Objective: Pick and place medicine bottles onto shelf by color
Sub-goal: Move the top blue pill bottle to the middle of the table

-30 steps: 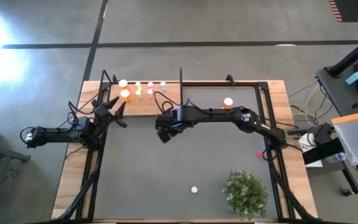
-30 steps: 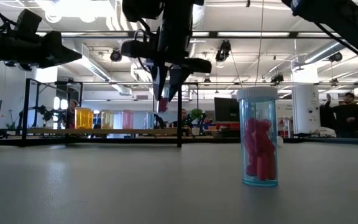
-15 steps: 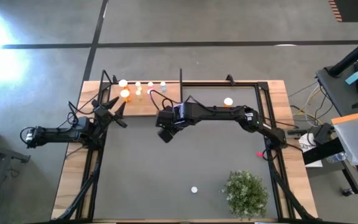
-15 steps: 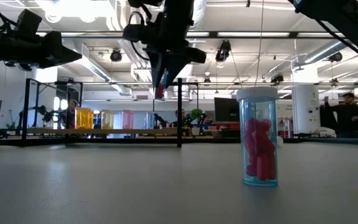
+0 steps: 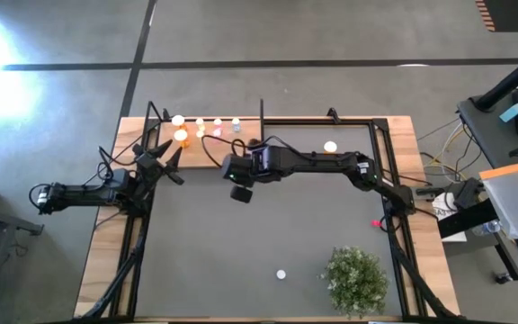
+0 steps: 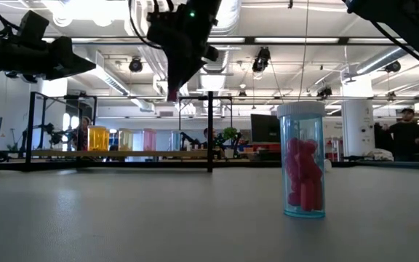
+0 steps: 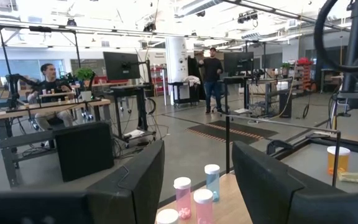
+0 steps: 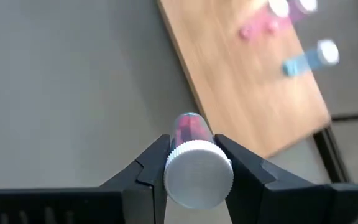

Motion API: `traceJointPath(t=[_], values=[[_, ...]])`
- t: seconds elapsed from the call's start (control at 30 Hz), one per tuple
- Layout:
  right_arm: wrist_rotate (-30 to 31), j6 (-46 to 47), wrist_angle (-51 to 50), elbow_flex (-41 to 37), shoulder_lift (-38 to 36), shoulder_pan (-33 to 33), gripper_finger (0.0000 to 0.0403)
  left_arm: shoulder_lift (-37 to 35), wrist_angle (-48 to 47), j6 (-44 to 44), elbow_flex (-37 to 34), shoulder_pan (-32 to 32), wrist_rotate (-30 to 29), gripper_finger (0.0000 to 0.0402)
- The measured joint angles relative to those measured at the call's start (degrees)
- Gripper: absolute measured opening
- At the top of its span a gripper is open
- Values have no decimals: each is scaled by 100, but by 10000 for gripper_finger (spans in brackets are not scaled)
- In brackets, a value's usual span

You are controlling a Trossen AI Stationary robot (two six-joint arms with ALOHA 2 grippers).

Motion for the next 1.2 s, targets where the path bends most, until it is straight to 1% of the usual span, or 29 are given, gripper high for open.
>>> traceJointPath(t=[0.1,0.2,0.3,0.37,0.43,0.5,0.67,0.77,0.87,1.2], values=[[-247,-566,96,0,29,-93,113,0,0,1,-1,-1,0,173],[-432,-880,64,-22,44,-191,113,4,-5,1,0,0,0,173],[-642,-970,-76,-22,59,-253,114,4,-4,0,-2,-2,0,173],[-908,-930,-212,-45,66,-259,114,2,-2,0,-2,0,0,173],[-1187,-889,-220,-154,66,-243,114,2,-2,0,0,-2,0,173],[-1341,-898,-130,-334,66,-170,114,2,-2,0,0,-1,0,173],[-1382,-1003,674,-1019,69,90,114,2,0,0,0,0,0,173],[-1327,-1071,1063,-1354,72,135,114,2,2,0,0,-1,0,173],[-1232,-1158,1087,-1471,79,135,114,2,4,1,0,-2,0,173],[-1233,-1015,1076,-1742,79,41,114,2,2,2,0,0,0,173]])
